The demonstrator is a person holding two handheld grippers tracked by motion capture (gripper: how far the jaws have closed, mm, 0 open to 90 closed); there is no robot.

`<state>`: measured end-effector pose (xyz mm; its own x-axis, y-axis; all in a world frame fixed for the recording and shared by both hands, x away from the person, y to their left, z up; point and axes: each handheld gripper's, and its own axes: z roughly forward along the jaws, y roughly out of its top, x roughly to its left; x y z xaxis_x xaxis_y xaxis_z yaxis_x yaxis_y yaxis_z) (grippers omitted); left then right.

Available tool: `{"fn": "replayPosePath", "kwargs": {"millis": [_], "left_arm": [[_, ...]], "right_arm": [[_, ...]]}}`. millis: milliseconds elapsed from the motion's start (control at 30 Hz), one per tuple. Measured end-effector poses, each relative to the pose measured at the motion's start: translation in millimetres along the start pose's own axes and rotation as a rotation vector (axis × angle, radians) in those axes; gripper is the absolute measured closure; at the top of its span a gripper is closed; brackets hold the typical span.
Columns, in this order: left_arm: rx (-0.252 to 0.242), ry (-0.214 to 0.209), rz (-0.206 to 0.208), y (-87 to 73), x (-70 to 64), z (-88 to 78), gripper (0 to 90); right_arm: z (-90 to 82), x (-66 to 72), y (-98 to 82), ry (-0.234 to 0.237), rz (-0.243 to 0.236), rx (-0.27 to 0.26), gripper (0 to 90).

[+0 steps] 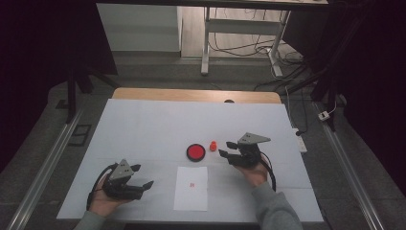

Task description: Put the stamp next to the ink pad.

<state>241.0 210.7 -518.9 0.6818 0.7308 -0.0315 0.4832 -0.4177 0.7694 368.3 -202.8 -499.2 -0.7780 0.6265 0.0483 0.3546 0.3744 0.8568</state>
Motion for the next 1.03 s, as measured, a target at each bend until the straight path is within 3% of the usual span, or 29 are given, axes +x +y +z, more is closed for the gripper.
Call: {"fn": "replayPosePath", "kwargs": {"millis": [367, 600, 1033], "left_arm": [[0.000, 0.013, -0.022, -4.6, 6.9, -3.5, 21.9], [0.002, 0.012, -0.026, -5.7, 8.3, -4.0, 22.0], [-0.003, 0.016, -0.020, -4.3, 8.0, -4.5, 21.9]], "right_arm": [[-54.3, 2.8, -32.5, -0.034, -0.017, 0.011, 46.3], [-87.9, 5.8, -49.8, -0.045, -0.020, -0.019, 45.8], [-99.3, 4.2, -61.2, -0.036, -0.029, -0.014, 45.1]]}}
